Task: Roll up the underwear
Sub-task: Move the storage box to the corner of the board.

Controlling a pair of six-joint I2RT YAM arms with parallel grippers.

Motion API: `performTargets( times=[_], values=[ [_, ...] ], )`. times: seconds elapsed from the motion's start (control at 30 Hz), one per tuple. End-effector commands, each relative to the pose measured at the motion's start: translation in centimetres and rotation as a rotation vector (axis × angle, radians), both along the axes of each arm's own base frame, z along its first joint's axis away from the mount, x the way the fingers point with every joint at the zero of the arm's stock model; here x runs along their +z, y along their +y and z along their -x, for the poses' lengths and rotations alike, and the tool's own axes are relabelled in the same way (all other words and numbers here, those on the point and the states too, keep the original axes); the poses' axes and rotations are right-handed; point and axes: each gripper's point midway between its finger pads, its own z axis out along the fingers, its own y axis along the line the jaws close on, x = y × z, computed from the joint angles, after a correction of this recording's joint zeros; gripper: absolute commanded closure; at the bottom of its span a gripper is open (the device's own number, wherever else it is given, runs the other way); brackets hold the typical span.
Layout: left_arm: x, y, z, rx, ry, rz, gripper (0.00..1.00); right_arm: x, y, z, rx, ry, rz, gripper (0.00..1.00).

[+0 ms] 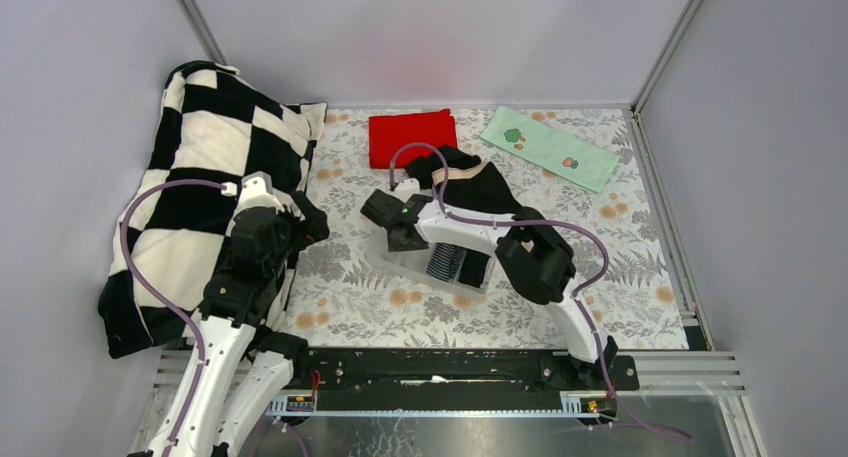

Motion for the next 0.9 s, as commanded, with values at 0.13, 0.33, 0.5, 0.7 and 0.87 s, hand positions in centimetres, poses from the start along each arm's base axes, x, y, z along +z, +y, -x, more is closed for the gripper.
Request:
performTargets(
  times=[0.13, 0.33, 0.5, 0.7, 0.87],
  values=[
    [-0.1, -0.6, -0.5, -0.029, -0.003, 0.007, 0.01, 2.2, -9.4, 2.4, -0.102, -0.030, 0.091, 0.57],
    [-0.1, -0.7, -0.5, -0.030, -0.002, 0.007, 0.01, 3.0, -16.1, 3.7, -0.203, -0.031, 0.092, 0.62],
    [-0.3, -0.7, -0.5, -0.033, 0.003, 0.008, 0.01, 2.4, -21.7, 4.3, -0.301, -0.023, 0.073, 0.67],
    [-0.3, -0.7, -0.5, -0.034, 0.006, 0.007, 0.01, 1.7, -26.3, 3.9, -0.407, -0.016, 0.048, 0.71],
    [-0.4, -0.9, -0.6, -0.042, 0.011, 0.008, 0.01, 1.6, -29.5, 2.9, -0.473, -0.006, 0.069, 0.71]
  ],
)
